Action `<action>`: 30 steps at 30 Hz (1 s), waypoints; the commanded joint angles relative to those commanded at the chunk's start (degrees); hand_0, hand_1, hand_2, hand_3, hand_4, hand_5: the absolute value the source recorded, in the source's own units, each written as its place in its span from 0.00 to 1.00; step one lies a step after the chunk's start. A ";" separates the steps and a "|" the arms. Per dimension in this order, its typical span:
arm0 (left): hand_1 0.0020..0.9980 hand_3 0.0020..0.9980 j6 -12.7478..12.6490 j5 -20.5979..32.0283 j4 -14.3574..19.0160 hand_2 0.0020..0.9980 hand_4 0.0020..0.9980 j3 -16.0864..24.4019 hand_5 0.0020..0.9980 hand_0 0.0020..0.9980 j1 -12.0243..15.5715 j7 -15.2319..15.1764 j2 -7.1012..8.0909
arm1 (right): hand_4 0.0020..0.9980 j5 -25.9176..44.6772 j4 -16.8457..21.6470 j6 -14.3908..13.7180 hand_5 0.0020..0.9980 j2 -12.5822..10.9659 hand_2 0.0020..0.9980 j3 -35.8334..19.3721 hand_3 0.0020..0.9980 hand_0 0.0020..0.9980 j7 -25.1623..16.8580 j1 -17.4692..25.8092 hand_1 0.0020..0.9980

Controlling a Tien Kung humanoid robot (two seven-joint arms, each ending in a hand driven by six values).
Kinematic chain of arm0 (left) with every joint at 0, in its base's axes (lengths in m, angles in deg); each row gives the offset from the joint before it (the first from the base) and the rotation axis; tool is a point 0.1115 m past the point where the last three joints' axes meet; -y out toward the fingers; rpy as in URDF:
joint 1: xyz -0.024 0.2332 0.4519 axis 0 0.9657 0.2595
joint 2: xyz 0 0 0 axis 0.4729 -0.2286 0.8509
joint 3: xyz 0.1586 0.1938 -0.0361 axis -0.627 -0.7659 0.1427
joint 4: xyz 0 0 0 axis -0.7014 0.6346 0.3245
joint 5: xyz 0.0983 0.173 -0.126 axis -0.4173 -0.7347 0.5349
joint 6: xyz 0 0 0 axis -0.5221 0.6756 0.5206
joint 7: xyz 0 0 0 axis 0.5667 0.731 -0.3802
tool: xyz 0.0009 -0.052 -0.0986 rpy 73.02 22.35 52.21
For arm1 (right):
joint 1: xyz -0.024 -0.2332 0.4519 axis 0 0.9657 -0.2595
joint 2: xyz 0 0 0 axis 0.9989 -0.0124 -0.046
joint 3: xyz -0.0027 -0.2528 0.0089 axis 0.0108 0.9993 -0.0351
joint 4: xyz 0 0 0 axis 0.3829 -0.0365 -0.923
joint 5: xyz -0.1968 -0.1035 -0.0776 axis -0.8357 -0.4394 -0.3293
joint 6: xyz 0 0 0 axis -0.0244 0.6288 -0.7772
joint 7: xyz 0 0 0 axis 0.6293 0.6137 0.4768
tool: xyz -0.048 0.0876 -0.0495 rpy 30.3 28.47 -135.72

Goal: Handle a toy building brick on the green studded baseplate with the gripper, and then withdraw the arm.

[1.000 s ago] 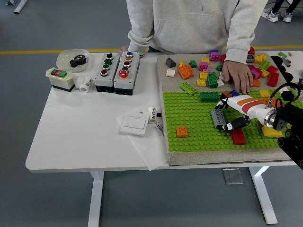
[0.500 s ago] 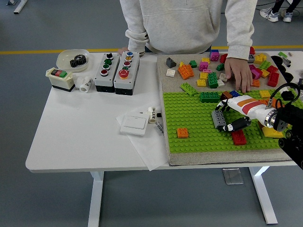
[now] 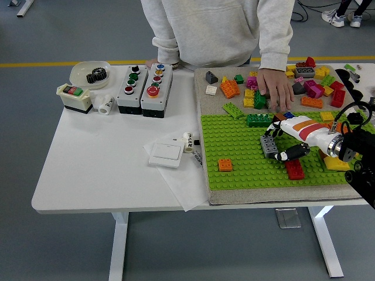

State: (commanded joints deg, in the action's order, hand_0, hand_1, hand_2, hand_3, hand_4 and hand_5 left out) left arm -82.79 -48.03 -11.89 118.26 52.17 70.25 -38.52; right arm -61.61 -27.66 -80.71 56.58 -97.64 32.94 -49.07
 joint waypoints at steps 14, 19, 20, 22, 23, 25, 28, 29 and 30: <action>0.73 0.60 0.04 -0.23 -0.02 0.74 0.67 0.11 0.60 0.74 0.07 0.08 0.05 | 0.84 -0.48 0.94 0.10 0.44 -0.70 0.58 0.19 0.57 0.61 0.00 0.16 0.58; 0.73 0.60 0.08 -0.23 -0.04 0.74 0.67 0.09 0.60 0.74 -0.03 0.07 0.07 | 0.83 -0.51 1.56 -0.20 0.44 -1.11 0.58 -0.53 0.58 0.61 -0.16 0.27 0.58; 0.73 0.60 0.09 -0.20 -0.04 0.74 0.67 0.06 0.60 0.74 -0.05 0.06 0.08 | 0.83 -0.57 1.66 -0.26 0.44 -1.22 0.58 -0.64 0.58 0.61 -0.17 0.28 0.58; 0.73 0.60 0.09 -0.16 -0.05 0.74 0.67 0.05 0.60 0.74 -0.08 0.05 0.10 | 0.83 -0.65 1.82 -0.31 0.44 -1.38 0.58 -0.81 0.57 0.60 -0.20 0.33 0.58; 0.73 0.60 0.07 -0.17 -0.06 0.74 0.67 0.08 0.60 0.74 -0.09 0.04 0.09 | 0.83 -0.62 1.93 -0.34 0.44 -1.49 0.58 -0.84 0.57 0.60 -0.27 0.37 0.58; 0.73 0.60 0.06 -0.14 -0.07 0.74 0.67 0.06 0.60 0.74 -0.10 0.03 0.07 | 0.83 -0.62 2.06 -0.34 0.44 -1.63 0.58 -0.88 0.57 0.60 -0.34 0.43 0.58; 0.73 0.60 0.03 -0.07 -0.08 0.74 0.67 0.02 0.60 0.74 -0.12 0.00 0.05 | 0.83 -0.74 2.42 -0.32 0.43 -1.88 0.58 -1.34 0.58 0.61 -0.38 0.64 0.58; 0.73 0.60 0.02 -0.05 -0.08 0.74 0.67 0.01 0.60 0.74 -0.12 -0.02 0.04 | 0.83 -0.83 2.57 -0.27 0.43 -1.95 0.58 -1.51 0.58 0.61 -0.40 0.70 0.58; 0.73 0.60 -0.01 0.01 -0.09 0.74 0.67 -0.01 0.60 0.74 -0.12 -0.04 0.02 | 0.83 -1.08 2.89 -0.11 0.43 -2.12 0.58 -1.88 0.58 0.61 -0.45 0.82 0.58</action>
State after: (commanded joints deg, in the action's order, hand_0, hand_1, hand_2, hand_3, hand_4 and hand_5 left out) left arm -82.80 -48.02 -11.98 118.25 52.05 70.21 -38.50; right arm -62.69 -24.77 -80.82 54.46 -99.52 32.49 -48.25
